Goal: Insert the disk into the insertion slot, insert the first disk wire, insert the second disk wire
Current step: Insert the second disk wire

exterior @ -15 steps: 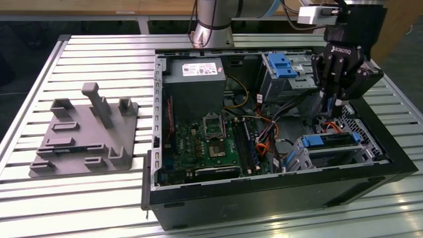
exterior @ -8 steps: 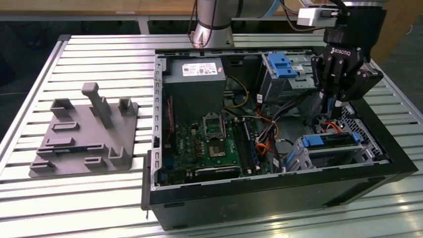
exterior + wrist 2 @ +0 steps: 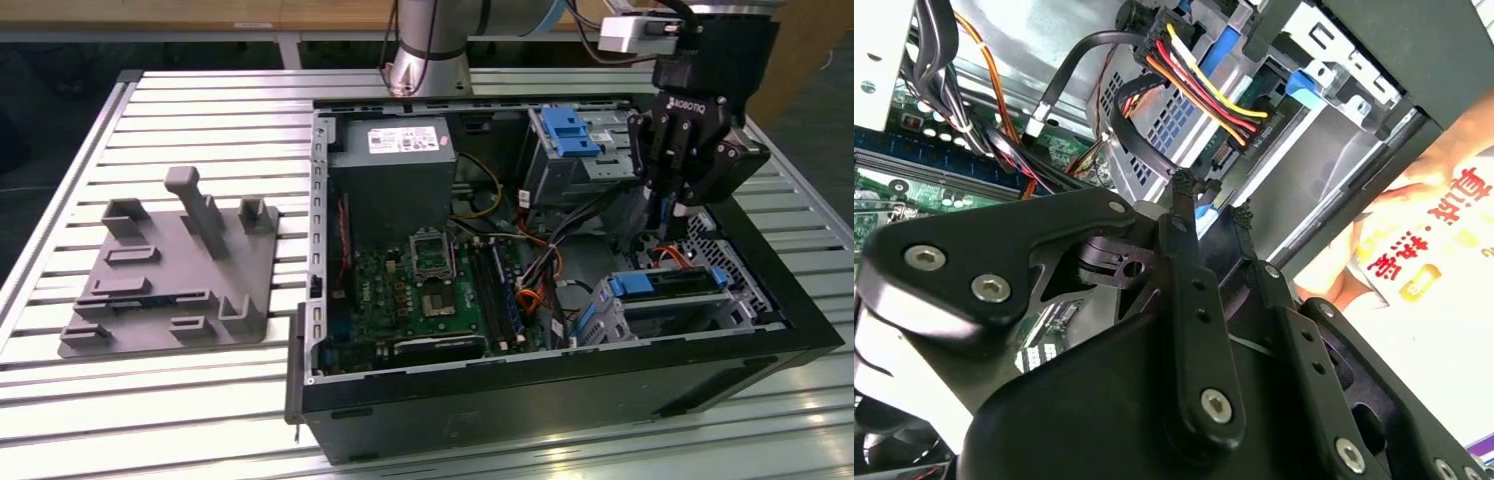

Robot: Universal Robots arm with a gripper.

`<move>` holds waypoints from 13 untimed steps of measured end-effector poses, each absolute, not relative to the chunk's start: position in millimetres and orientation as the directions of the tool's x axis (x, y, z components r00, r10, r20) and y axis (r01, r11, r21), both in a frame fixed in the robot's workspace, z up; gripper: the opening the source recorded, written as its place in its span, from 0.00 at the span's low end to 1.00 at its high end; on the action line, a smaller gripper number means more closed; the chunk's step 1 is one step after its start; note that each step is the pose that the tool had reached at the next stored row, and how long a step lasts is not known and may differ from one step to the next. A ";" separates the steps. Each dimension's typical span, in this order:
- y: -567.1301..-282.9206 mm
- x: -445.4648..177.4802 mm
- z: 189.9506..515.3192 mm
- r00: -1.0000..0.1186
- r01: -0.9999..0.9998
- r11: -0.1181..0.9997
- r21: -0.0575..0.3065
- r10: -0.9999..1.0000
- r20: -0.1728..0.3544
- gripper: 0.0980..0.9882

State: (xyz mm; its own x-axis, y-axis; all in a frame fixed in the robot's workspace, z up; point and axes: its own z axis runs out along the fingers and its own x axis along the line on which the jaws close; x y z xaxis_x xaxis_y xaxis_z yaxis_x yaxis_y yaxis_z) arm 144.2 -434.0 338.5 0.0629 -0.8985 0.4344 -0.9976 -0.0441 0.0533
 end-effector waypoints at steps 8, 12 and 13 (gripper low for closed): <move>-434.2 143.4 338.1 0.059 -0.998 -0.044 0.044 -0.899 0.434 0.22; -434.7 140.9 337.8 0.049 -0.999 -0.044 0.020 -0.900 0.433 0.22; -434.7 140.1 337.8 0.048 -0.999 -0.044 0.019 -0.900 0.433 0.22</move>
